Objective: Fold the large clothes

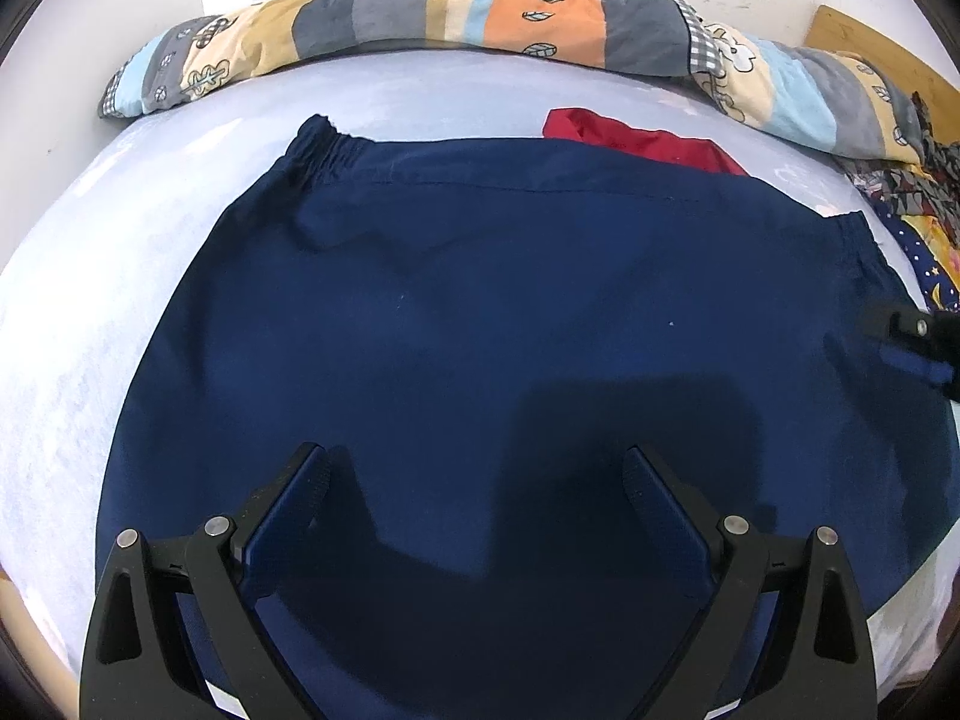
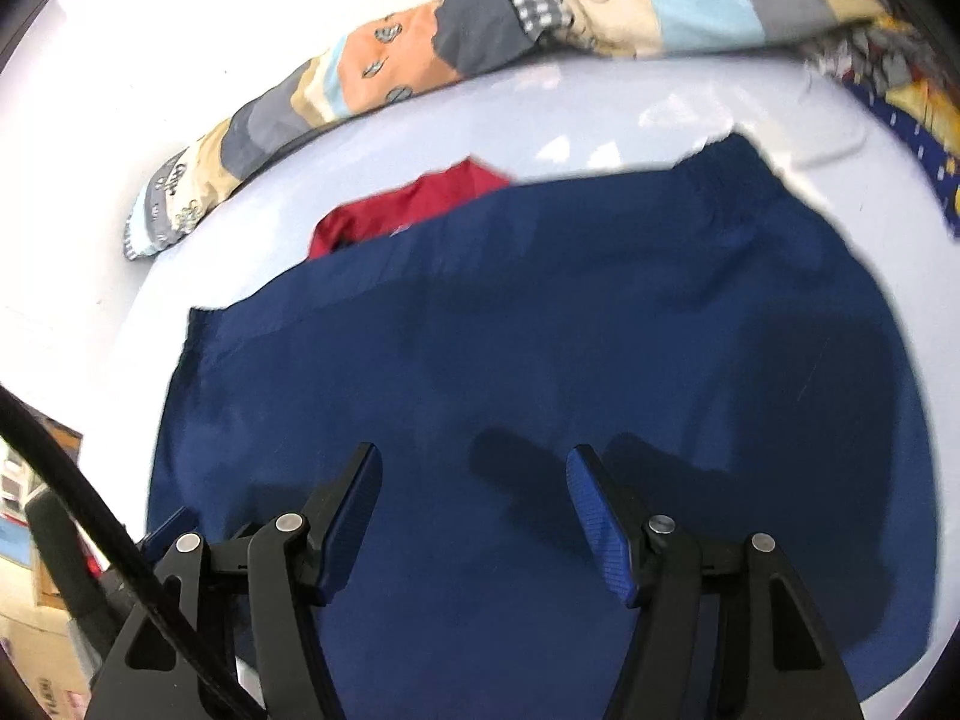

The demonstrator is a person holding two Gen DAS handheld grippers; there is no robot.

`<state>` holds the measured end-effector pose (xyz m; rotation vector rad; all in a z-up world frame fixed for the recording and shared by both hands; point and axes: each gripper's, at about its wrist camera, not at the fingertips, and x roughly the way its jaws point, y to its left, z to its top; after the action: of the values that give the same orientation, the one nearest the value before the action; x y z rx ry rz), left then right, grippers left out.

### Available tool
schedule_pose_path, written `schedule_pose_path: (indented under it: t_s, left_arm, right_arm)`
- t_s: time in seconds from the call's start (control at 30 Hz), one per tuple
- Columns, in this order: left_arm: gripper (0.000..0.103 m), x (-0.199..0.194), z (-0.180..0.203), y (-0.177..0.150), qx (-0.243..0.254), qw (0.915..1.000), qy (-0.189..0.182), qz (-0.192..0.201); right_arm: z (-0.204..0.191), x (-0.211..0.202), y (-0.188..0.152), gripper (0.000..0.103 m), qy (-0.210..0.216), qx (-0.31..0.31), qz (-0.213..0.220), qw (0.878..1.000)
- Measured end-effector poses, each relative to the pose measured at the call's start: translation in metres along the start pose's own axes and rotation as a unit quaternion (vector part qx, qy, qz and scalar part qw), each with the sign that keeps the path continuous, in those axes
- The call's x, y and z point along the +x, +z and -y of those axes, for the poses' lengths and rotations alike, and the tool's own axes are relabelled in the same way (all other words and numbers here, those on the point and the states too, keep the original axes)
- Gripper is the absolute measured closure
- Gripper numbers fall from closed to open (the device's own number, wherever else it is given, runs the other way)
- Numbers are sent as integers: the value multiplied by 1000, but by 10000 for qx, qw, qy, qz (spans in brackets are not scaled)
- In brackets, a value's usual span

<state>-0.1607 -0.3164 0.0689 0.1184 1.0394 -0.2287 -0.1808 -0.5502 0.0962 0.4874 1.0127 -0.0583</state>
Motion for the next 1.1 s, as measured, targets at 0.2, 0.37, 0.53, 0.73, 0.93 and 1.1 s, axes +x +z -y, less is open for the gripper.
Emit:
schedule_pose_path:
  t_s: [0.2, 0.37, 0.53, 0.73, 0.93, 1.1]
  left_arm:
    - [5, 0, -6, 0, -59, 10000, -11, -39]
    - [5, -1, -11, 2, -212, 9998, -28, -43]
    - [5, 0, -12, 1, -264, 9996, -50, -76]
    - [5, 0, -14, 2, -266, 9996, -38, -95]
    - [5, 0, -15, 4, -296, 9995, -25, -83]
    - [5, 1, -13, 4, -267, 9996, 6, -79]
  right_arm:
    - [59, 12, 15, 36, -21, 799, -209, 9966]
    - [66, -24, 21, 36, 115, 936, 223, 9953]
    - [78, -42, 33, 36, -74, 966, 572, 9936]
    - [125, -9, 15, 35, 272, 2043, -33, 9785]
    - [83, -37, 18, 35, 723, 1330, 312, 9880]
    - [2, -10, -6, 35, 995, 118, -167, 9948]
